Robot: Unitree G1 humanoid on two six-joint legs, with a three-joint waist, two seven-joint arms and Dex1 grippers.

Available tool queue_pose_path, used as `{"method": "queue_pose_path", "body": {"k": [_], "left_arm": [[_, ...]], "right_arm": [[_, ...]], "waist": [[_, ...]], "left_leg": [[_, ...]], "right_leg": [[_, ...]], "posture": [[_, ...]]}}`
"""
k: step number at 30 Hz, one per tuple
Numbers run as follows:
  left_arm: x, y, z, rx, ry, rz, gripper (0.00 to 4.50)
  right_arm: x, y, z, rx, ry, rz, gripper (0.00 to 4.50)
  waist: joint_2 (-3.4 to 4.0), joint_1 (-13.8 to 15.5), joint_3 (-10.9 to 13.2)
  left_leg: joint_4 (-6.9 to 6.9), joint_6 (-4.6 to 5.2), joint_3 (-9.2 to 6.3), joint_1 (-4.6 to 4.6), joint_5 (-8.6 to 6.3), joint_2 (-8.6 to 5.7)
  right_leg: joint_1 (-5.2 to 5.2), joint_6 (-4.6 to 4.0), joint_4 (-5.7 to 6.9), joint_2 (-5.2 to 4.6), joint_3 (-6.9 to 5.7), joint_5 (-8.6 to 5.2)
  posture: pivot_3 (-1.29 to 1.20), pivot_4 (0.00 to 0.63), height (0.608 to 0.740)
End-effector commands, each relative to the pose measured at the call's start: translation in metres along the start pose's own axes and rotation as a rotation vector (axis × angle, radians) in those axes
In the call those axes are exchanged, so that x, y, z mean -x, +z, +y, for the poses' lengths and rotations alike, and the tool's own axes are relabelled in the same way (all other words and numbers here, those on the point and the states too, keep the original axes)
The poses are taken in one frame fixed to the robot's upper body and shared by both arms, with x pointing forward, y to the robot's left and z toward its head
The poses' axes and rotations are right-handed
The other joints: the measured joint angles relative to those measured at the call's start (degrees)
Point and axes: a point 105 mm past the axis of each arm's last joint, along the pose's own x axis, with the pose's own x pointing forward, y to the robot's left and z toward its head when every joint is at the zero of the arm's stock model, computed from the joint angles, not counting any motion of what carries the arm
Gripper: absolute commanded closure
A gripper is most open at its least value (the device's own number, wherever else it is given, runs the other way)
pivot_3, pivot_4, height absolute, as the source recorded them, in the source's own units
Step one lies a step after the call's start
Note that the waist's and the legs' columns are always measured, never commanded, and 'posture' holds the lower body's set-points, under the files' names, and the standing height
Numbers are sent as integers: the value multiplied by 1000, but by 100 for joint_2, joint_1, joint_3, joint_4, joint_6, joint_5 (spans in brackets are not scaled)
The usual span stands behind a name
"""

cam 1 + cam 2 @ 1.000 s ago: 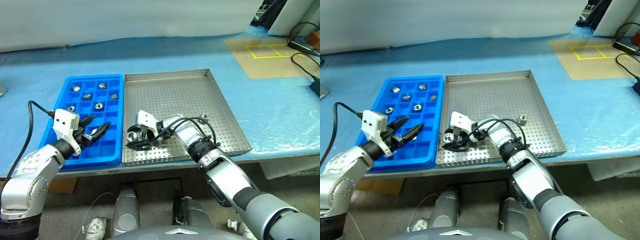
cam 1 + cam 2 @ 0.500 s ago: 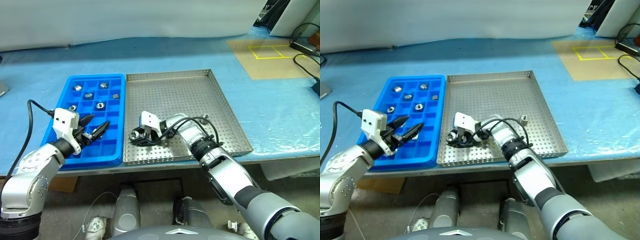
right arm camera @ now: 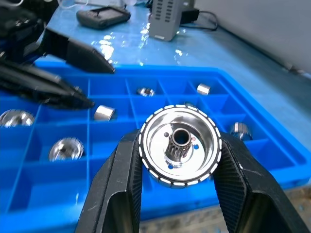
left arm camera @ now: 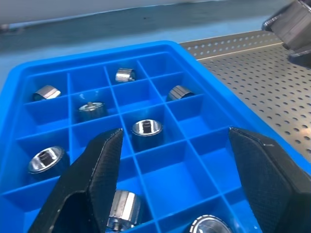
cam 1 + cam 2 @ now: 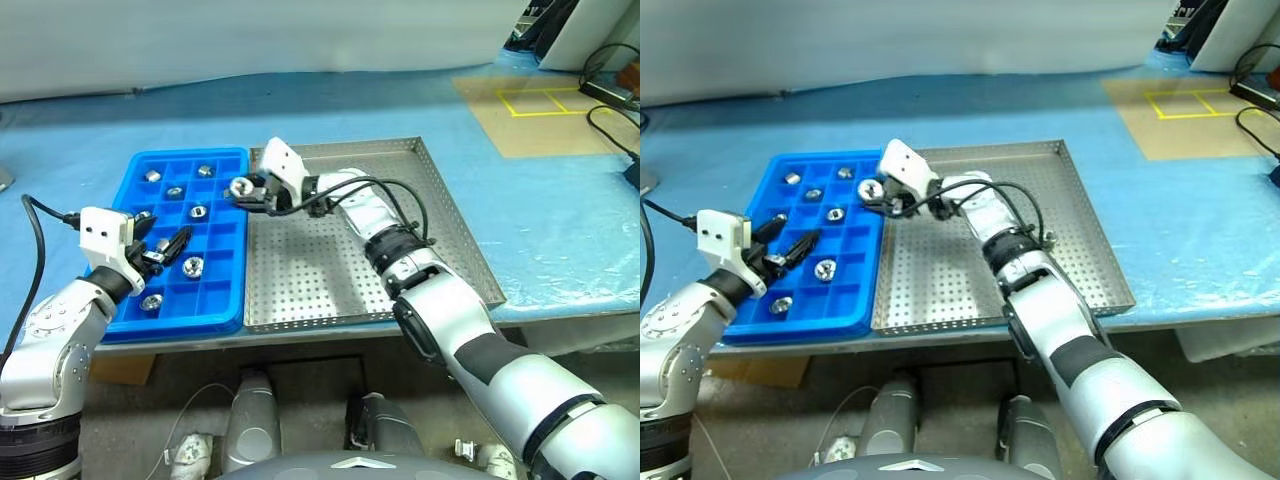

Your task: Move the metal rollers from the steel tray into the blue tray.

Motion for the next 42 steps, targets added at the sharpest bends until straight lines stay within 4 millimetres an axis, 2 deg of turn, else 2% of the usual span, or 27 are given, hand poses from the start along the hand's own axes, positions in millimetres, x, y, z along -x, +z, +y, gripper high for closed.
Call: {"method": "queue_pose_path", "body": {"k": [1,11,18,23,32,42], "left_arm": [[5,13,11,-24,56,-58,831],[14,13,13,-12,78,-61,831],[19,15,11,-3,75,-64,831],[32,12,10,5,100,-57,831],[49,6,6,17,146,-45,831],[40,7,2,25,119,-48,831]], "right_arm": [[-7,1,0,-4,-29,-11,2860],[-23,-18,19,-39,-20,48,2860],[-34,-12,32,-50,23,20,2860],[-38,-12,39,-52,48,19,2860],[-41,-13,41,-51,47,38,2860],[-35,-20,28,-37,-35,72,2860]], "waist": [[0,15,0],[1,43,0],[0,80,0],[1,133,0],[3,323,2],[4,496,2]], "left_leg": [[0,0,-1,-3,0,0],[5,-2,-8,-25,1,4],[5,-2,-8,-33,1,3],[4,-2,-9,-35,1,4],[1,-2,-12,-35,0,5],[-4,-2,-14,-37,0,4]], "right_leg": [[0,0,-2,0,-3,0],[-25,0,16,0,-7,1],[-33,0,14,0,-6,1],[-37,0,14,1,-6,1],[-40,1,13,0,-4,0],[-48,3,12,1,1,-1]], "posture": [[388,150,740],[415,150,740],[450,150,740],[498,150,740],[544,150,740],[514,150,740]]}}
